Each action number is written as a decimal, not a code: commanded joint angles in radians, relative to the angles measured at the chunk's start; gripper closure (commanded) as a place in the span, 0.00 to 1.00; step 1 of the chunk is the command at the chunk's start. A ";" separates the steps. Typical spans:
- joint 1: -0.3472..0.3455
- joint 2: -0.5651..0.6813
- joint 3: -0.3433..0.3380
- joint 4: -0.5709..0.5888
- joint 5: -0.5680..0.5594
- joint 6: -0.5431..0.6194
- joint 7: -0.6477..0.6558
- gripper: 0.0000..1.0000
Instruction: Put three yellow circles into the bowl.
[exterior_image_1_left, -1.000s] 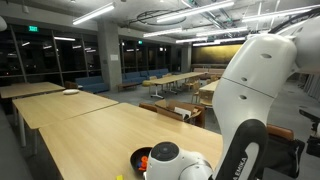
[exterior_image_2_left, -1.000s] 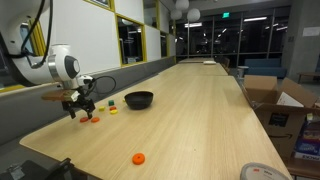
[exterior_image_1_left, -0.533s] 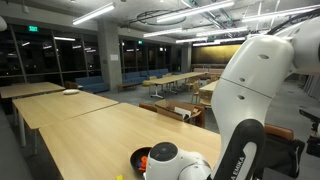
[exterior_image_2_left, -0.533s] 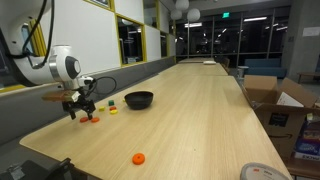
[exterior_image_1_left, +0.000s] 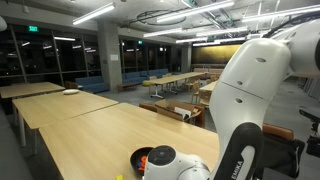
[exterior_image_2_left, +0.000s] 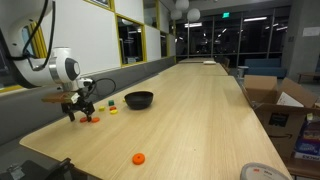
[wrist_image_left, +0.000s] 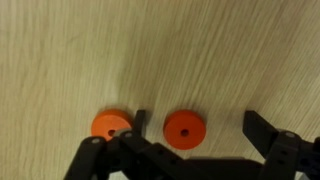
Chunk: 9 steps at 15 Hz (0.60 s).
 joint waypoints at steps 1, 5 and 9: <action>-0.012 0.015 0.011 0.032 0.017 -0.020 -0.022 0.00; -0.010 0.018 0.007 0.040 0.014 -0.022 -0.020 0.00; -0.001 0.012 -0.004 0.043 0.002 -0.021 -0.017 0.41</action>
